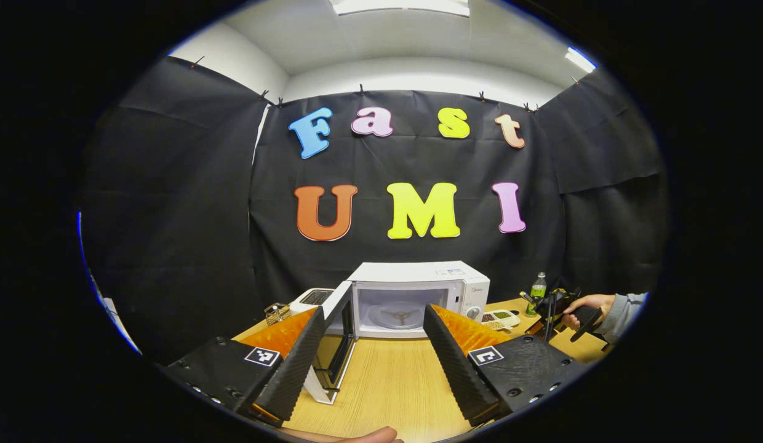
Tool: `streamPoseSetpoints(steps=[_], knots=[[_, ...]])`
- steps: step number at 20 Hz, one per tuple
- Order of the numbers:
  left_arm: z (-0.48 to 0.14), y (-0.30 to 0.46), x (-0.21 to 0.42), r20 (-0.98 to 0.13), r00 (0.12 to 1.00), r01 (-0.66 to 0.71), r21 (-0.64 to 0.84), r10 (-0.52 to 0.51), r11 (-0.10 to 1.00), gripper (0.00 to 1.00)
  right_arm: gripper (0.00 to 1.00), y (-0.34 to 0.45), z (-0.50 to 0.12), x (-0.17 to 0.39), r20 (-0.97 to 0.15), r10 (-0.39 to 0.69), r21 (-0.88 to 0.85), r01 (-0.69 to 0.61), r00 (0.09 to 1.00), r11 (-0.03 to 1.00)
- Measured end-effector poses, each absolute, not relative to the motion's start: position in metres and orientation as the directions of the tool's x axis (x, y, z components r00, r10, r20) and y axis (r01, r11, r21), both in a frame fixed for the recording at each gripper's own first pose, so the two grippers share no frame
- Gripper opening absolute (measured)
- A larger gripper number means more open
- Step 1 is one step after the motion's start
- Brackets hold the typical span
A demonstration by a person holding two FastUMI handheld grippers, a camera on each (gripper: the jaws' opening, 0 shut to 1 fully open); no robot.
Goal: Open the microwave oven with the left hand, put the food in, and close the microwave oven.
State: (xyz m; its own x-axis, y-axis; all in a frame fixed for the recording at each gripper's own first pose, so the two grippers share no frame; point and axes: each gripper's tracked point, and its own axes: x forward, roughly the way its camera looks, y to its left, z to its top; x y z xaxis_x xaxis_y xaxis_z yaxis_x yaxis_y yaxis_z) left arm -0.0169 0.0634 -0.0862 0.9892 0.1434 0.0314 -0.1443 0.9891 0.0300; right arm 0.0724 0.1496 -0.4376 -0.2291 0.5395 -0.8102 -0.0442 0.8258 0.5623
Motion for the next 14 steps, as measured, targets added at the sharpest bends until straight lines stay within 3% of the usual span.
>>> streamPoseSetpoints(steps=[1,3,8,14], knots=[[-0.087,0.069,-0.019,0.030,0.988,-0.150,0.029,0.149,0.988,0.95,0.04,0.159,-0.438,0.069,-0.816,0.533,0.555,-0.046,-0.225,0.830],[-0.090,0.080,-0.022,0.026,0.987,-0.161,0.032,0.161,0.986,0.95,0.00,0.184,-0.438,0.064,-0.822,0.532,0.549,-0.032,-0.205,0.835],[-0.110,0.114,-0.028,0.006,0.977,-0.211,0.075,0.211,0.975,0.95,0.04,0.246,-0.437,0.059,-0.824,0.558,0.558,0.034,-0.096,0.829],[-0.128,0.146,-0.031,0.006,0.968,-0.251,0.055,0.252,0.966,0.95,0.04,0.317,-0.445,0.072,-0.794,0.601,0.605,0.215,0.095,0.766]])
